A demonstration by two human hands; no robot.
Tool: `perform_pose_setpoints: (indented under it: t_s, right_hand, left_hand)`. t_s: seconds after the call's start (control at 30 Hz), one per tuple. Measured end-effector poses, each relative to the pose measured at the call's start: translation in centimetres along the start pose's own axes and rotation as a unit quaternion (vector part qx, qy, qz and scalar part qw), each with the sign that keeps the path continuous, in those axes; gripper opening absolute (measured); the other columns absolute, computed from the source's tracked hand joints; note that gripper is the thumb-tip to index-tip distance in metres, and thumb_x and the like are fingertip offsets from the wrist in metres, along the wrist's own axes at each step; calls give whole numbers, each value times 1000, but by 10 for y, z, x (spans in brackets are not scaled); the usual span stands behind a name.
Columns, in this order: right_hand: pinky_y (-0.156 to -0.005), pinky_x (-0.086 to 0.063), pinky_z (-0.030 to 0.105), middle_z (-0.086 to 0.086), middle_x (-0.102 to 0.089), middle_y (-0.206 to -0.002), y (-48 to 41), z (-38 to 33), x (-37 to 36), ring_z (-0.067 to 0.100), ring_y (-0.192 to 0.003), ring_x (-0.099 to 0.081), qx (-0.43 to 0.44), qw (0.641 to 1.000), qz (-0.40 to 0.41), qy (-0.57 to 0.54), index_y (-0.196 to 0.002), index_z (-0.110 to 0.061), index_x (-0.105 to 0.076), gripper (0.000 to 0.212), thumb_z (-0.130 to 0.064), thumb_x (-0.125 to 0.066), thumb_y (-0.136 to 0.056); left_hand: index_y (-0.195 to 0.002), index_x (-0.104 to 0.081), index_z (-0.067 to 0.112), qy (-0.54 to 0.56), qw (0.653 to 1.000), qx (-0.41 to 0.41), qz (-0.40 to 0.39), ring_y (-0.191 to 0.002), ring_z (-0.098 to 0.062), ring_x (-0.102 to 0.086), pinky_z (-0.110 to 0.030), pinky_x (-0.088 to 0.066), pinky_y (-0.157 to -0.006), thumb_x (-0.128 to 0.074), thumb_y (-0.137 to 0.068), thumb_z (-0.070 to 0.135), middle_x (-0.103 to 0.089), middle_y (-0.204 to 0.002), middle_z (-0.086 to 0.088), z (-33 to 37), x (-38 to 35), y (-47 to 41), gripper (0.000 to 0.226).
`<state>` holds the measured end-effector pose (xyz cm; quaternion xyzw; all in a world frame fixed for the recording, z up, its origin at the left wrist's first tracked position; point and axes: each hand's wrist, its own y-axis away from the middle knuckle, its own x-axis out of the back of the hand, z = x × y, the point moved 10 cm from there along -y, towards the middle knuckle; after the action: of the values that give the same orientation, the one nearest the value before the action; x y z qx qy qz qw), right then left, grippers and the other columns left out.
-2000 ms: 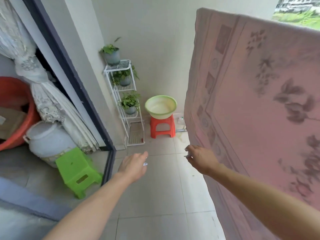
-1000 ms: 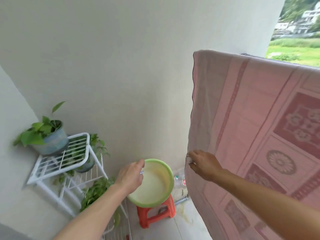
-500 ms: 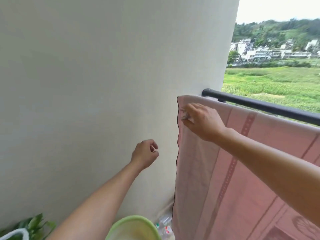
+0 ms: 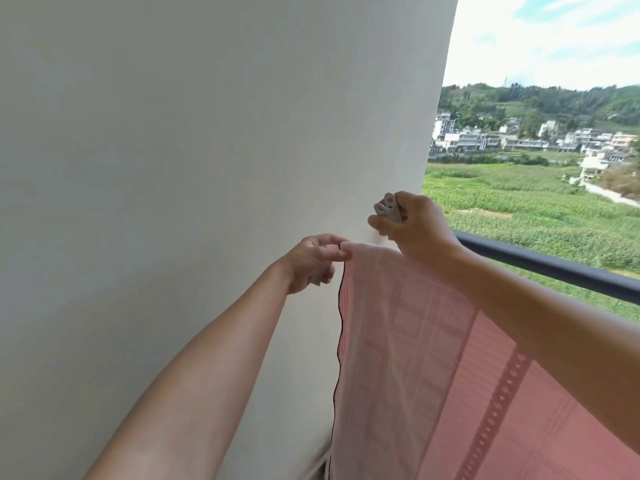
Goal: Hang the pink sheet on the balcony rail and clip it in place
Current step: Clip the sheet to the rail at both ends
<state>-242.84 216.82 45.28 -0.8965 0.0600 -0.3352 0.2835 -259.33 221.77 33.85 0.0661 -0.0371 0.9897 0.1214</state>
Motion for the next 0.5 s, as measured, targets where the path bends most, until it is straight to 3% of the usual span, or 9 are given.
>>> perform_pose_setpoints:
  t_s: [0.07, 0.2, 0.3, 0.4, 0.5]
  right_hand:
    - [-77, -56, 50, 7, -71, -75, -3, 8, -3, 27, -76, -69, -22, 999, -4, -26, -82, -13, -65, 21, -32, -74, -80]
    - [-78, -58, 51, 8, -73, -79, -3, 17, -7, 24, -76, -73, -49, 997, -11, -66, -85, -10, -67, 20, -27, -76, -81]
    - [-80, -59, 48, 10, -69, -80, -2, 13, -13, 25, -78, -72, -70, 992, -19, -101, -92, 1, -65, 28, -23, -75, -83]
    - [-72, -56, 35, 4, -63, -76, -5, -3, -20, 15, -67, -62, -60, 993, -29, -101, -95, 2, -66, 31, -25, -75, -84]
    - [-68, -55, 30, 11, -66, -82, -9, -19, -29, 13, -70, -58, -66, 990, -37, -120, -103, 5, -66, 31, -19, -73, -85]
  left_hand:
    - [-80, -67, 20, -4, 1000, -23, -6, -46, -18, -44, -28, -22, -49, -77, -79, 20, -49, -58, -5, 1, 7, -10, 10]
    - [-78, -67, 21, 47, 997, -59, 5, -45, -17, -43, -35, -19, -56, -80, -74, 29, -50, -64, -4, -8, 17, -20, 15]
    - [-92, -67, 20, 104, 992, -39, -60, -50, -15, -43, -32, -25, -55, -78, -76, 31, -52, -74, -5, -27, -2, -20, 23]
    - [-124, -60, 19, 111, 976, 5, -188, -57, -15, -43, -27, -33, -50, -69, -83, 20, -57, -89, -6, -41, -32, -14, 42]
    - [-136, -50, 25, 95, 971, 37, -216, -58, -15, -44, -26, -36, -50, -68, -77, 12, -53, -95, -13, -55, -39, -17, 62]
